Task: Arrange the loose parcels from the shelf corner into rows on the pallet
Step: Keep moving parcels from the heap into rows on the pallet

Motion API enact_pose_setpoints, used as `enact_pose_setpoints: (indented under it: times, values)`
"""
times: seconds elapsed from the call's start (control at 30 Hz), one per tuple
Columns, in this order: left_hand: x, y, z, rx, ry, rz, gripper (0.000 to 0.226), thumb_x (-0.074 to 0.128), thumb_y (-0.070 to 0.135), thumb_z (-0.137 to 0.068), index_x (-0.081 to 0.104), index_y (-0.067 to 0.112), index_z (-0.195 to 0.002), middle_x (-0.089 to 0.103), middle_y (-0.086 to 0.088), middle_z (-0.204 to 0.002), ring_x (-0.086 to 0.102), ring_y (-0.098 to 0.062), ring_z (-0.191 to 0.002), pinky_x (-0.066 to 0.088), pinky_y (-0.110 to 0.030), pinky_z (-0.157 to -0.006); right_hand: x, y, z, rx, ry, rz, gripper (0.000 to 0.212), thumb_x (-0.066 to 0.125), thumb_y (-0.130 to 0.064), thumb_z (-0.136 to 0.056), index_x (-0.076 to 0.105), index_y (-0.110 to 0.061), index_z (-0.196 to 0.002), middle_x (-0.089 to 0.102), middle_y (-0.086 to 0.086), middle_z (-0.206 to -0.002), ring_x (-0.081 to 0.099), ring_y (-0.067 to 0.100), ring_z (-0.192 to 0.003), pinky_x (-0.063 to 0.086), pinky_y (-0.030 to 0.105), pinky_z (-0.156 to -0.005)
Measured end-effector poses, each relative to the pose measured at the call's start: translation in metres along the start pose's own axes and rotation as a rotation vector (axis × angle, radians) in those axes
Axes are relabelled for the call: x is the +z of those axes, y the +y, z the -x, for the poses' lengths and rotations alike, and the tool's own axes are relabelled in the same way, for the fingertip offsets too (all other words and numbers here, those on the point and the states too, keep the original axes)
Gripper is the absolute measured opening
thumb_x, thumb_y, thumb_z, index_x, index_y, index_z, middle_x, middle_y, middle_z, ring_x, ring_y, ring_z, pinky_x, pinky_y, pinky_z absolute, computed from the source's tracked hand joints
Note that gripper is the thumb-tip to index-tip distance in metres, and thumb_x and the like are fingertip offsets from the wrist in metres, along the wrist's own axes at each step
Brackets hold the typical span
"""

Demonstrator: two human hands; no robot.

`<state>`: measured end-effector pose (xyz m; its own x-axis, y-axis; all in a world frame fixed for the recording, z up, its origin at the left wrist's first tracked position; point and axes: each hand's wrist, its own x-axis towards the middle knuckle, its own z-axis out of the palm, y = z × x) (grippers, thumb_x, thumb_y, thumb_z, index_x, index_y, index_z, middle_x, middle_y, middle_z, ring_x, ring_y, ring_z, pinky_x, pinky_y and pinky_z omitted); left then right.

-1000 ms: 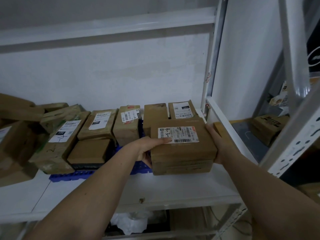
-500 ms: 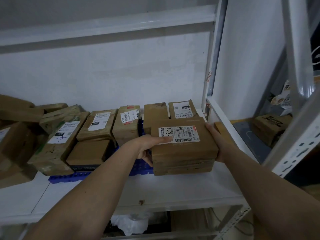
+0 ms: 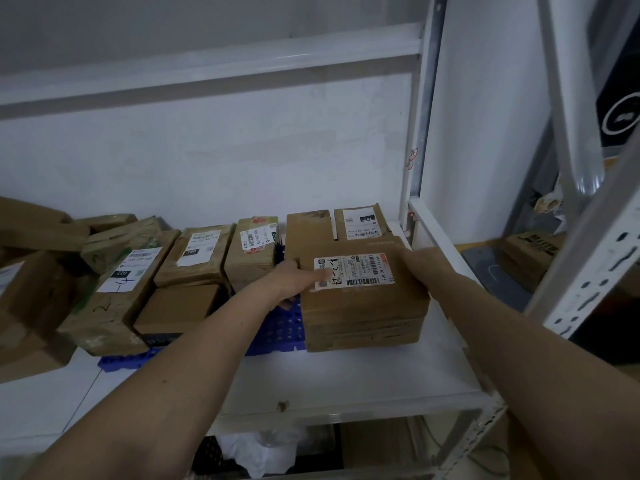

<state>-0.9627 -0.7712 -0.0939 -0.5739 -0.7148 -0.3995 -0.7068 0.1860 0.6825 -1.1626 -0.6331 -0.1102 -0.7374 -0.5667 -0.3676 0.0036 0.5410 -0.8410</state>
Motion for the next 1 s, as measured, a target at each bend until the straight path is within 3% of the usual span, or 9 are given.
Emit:
enact_pose_setpoints:
  times: [0.1,0.27,0.4,0.53,0.67,0.7,0.8,0.9,1.0]
  values:
    - [-0.012,0.004,0.005,0.189,0.250,-0.361,0.033,0.054,0.050,-0.092,0.063,0.020,-0.103,0.066,0.000,-0.111,0.059,-0.012,-0.086,0.043,-0.023,-0.066,0.011,-0.020,0.016,-0.434,0.207,0.577,0.047,0.050,-0.043,-0.093,0.053,-0.009,-0.125,0.058,0.011,-0.115,0.057,0.030,-0.107,0.050,0.041,-0.089]
    - [-0.028,-0.006,0.029,0.229,0.431,-0.730,0.035,0.054,0.040,-0.093,0.058,0.021,-0.122,0.060,-0.002,-0.122,0.057,-0.021,-0.108,0.046,-0.030,-0.078,0.051,-0.043,0.047,-0.778,0.132,0.878,0.044,0.058,-0.040,-0.089,0.056,-0.013,-0.124,0.056,0.008,-0.122,0.051,0.028,-0.115,0.045,0.039,-0.094]
    - [-0.037,-0.028,0.055,0.204,0.442,-0.694,0.033,0.057,0.035,-0.092,0.058,0.022,-0.122,0.062,-0.001,-0.119,0.059,-0.019,-0.103,0.050,-0.033,-0.081,0.086,-0.051,0.066,-0.936,-0.028,0.944,0.030,0.051,-0.034,-0.093,0.057,-0.011,-0.111,0.059,0.007,-0.114,0.053,0.024,-0.105,0.041,0.038,-0.091]
    - [-0.050,-0.059,0.083,0.084,0.459,-0.728,0.027,0.057,0.038,-0.091,0.063,0.018,-0.110,0.065,-0.002,-0.107,0.059,-0.018,-0.093,0.052,-0.035,-0.081,0.123,-0.058,0.082,-1.019,-0.168,0.995,0.039,0.052,-0.040,-0.091,0.052,-0.013,-0.120,0.056,0.009,-0.122,0.050,0.027,-0.113,0.040,0.043,-0.099]
    - [-0.063,-0.087,0.105,0.008,0.492,-0.711,0.032,0.049,0.032,-0.094,0.056,0.016,-0.121,0.060,-0.007,-0.122,0.054,-0.025,-0.113,0.045,-0.033,-0.095,0.156,-0.062,0.104,-1.065,-0.276,0.964,0.039,0.055,-0.041,-0.090,0.052,-0.013,-0.118,0.053,0.011,-0.124,0.047,0.029,-0.115,0.043,0.044,-0.095]
    - [-0.067,-0.094,0.112,-0.028,0.506,-0.693,0.034,0.045,0.029,-0.097,0.056,0.013,-0.124,0.059,-0.009,-0.123,0.054,-0.026,-0.116,0.042,-0.029,-0.093,0.163,-0.064,0.111,-1.074,-0.303,0.961,0.039,0.056,-0.040,-0.090,0.054,-0.013,-0.117,0.053,0.011,-0.125,0.047,0.029,-0.115,0.043,0.044,-0.096]
    - [-0.083,-0.118,0.136,-0.096,0.565,-0.710,0.030,0.051,0.031,-0.093,0.065,0.010,-0.110,0.066,-0.011,-0.110,0.062,-0.029,-0.101,0.040,-0.030,-0.069,0.188,-0.074,0.137,-1.117,-0.345,1.010,0.042,0.055,-0.041,-0.090,0.053,-0.013,-0.122,0.052,0.011,-0.126,0.046,0.030,-0.118,0.040,0.042,-0.098]
    - [-0.110,-0.137,0.158,-0.130,0.555,-0.716,0.029,0.054,0.034,-0.090,0.066,0.013,-0.106,0.065,-0.009,-0.110,0.061,-0.029,-0.101,0.045,-0.031,-0.072,0.213,-0.091,0.164,-1.180,-0.329,1.046,0.046,0.053,-0.043,-0.091,0.051,-0.014,-0.127,0.052,0.010,-0.129,0.047,0.029,-0.119,0.039,0.037,-0.090]
    - [-0.140,-0.158,0.180,-0.155,0.543,-0.726,0.027,0.053,0.031,-0.089,0.065,0.012,-0.104,0.065,-0.009,-0.110,0.061,-0.028,-0.099,0.052,-0.035,-0.080,0.241,-0.109,0.193,-1.230,-0.354,0.989,0.047,0.055,-0.042,-0.089,0.053,-0.013,-0.126,0.054,0.011,-0.130,0.049,0.030,-0.118,0.042,0.040,-0.096]
